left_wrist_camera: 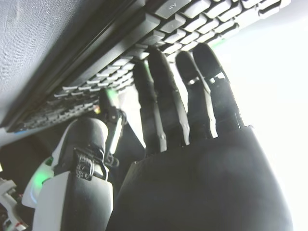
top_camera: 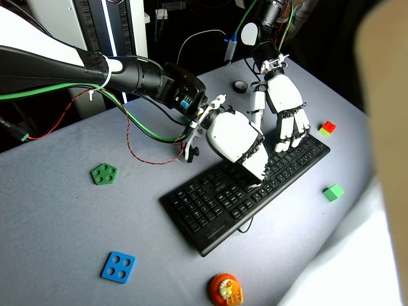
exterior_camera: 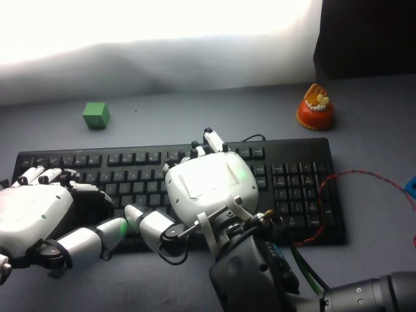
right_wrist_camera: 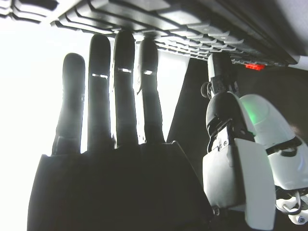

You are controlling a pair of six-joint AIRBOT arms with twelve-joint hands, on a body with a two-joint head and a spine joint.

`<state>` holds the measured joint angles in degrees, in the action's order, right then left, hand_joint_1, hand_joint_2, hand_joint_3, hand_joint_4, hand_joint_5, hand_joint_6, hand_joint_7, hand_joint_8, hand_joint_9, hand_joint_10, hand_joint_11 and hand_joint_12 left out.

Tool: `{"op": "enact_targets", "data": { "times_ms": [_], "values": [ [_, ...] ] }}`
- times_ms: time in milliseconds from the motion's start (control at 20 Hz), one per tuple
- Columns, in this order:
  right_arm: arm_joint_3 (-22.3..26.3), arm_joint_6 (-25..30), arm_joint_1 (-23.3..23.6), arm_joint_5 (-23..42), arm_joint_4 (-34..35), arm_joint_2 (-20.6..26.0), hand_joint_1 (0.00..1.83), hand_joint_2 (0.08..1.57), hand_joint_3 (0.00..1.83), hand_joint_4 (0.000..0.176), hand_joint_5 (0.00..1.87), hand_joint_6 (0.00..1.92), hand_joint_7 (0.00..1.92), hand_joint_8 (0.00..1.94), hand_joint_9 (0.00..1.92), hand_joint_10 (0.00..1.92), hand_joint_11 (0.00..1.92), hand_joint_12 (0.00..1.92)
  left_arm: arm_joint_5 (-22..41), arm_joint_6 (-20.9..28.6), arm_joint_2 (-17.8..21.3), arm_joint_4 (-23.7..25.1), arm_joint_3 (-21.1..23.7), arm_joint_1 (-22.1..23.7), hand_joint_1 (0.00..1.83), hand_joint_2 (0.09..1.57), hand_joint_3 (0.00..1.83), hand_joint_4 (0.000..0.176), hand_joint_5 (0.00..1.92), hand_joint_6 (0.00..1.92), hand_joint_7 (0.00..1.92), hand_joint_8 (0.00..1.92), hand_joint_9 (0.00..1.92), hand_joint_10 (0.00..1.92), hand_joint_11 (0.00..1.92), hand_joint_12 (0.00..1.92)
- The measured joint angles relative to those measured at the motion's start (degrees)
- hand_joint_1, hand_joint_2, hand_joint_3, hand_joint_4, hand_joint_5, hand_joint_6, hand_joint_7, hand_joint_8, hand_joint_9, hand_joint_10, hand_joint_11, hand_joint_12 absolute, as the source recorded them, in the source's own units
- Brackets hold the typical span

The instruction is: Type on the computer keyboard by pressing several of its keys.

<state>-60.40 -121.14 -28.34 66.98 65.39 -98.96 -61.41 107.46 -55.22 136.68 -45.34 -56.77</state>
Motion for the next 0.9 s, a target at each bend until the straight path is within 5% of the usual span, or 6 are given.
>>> {"op": "enact_targets", "data": {
  "times_ms": [150, 300, 500, 900],
  "values": [
    [0.0, 0.3, 0.0, 0.0, -0.3, 0.0, 0.0, 1.2, 0.0, 0.0, 0.58, 0.32, 0.78, 0.17, 0.49, 1.08, 0.13, 1.74, -0.1, -0.1, 0.0, 0.0, 0.0, 0.0, 0.14, 1.34, 0.0, 0.0, 0.52, 0.13, 0.61, 0.0, 0.37, 0.45, 0.0, 1.35],
    [-0.1, 0.6, 0.0, -0.1, -0.3, 0.1, 0.0, 1.19, 0.0, 0.0, 0.8, 0.4, 0.7, 0.07, 0.4, 0.78, 0.02, 1.67, 0.5, 0.0, 0.0, 0.0, 0.0, 0.0, 0.19, 1.34, 0.0, 0.0, 0.72, 0.22, 0.57, 0.01, 0.24, 0.42, 0.0, 1.29],
    [-0.1, 0.8, -0.4, -0.6, -1.6, 0.3, 0.0, 1.21, 0.0, 0.0, 0.38, 0.51, 0.76, 0.03, 0.58, 0.85, 0.14, 1.61, 0.5, 0.0, 0.2, 0.0, 0.0, 0.2, 0.15, 1.36, 0.0, 0.0, 0.44, 0.15, 0.63, 0.02, 0.35, 0.62, 0.0, 1.38],
    [0.3, 0.8, 0.5, -2.8, -1.7, 2.2, 0.0, 1.21, 0.0, 0.0, 0.43, 0.45, 0.76, 0.02, 0.56, 0.9, 0.18, 1.65, -7.7, 1.7, 0.5, 0.3, 0.0, -0.8, 0.11, 1.36, 0.0, 0.0, 0.44, 0.21, 0.57, 0.0, 0.3, 0.69, 0.0, 1.51]
  ]
}}
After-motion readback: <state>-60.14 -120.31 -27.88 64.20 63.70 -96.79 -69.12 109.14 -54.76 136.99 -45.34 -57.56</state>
